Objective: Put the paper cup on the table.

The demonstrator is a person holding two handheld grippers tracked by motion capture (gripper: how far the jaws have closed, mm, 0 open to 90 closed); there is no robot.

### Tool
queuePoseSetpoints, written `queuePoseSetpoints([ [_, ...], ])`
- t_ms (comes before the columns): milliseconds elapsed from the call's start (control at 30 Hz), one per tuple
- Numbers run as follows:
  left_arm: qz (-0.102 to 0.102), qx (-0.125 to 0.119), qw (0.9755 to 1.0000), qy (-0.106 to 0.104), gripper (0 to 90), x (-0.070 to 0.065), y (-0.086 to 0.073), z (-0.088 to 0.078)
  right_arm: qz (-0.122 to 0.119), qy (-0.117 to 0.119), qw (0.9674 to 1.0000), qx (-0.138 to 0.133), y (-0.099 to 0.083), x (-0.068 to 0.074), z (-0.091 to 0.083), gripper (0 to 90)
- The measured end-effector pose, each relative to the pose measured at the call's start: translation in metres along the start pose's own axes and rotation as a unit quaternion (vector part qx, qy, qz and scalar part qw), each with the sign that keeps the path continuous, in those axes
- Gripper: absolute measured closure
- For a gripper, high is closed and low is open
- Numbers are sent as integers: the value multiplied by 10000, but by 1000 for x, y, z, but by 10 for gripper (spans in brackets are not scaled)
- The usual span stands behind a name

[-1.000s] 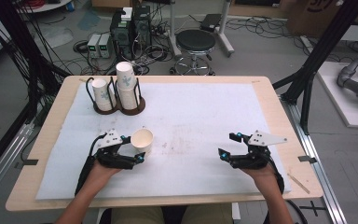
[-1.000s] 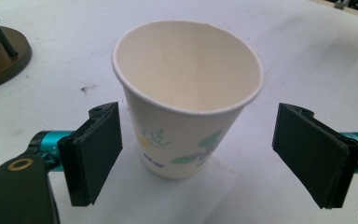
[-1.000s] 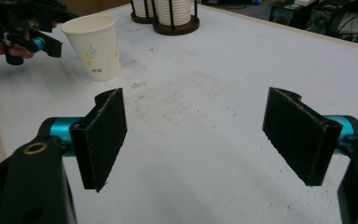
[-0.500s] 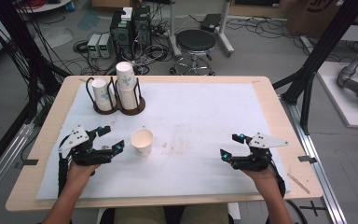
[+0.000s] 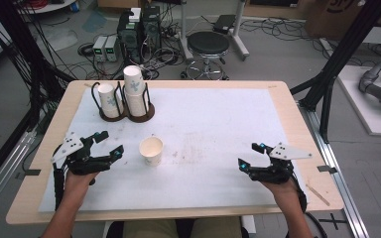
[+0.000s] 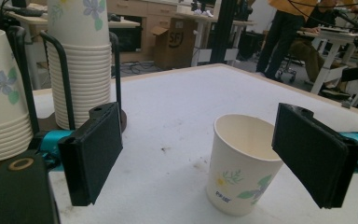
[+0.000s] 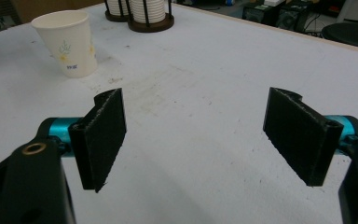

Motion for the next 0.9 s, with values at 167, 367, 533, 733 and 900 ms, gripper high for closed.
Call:
queuePoseSetpoints([
  [167,-7,-53,10000,28,165,0,1,-2,6,-26,10000,-15,1,1,-1,218],
  [367,30,-37,10000,20,167,-1,1,-4,-15,-48,10000,-22,2,2,-2,218],
  [533,35,-74,9999,65,167,-1,1,-5,-25,-40,10000,-46,4,3,-2,218],
  [733,21,-84,9999,113,167,1,1,-6,-14,-35,10000,-21,3,3,-2,219],
  [900,27,-105,9998,155,168,2,2,-7,-34,-33,10000,-31,3,3,-2,218],
])
Point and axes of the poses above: each handheld gripper's, and its own axes: z roughly forward along the jaws, y roughly out of its top, x roughly to its left, the point moved 7 cm from there along z, roughly forward along the jaws, and after that the axes turned 8 degrees about -y, right-handed, at the moved point
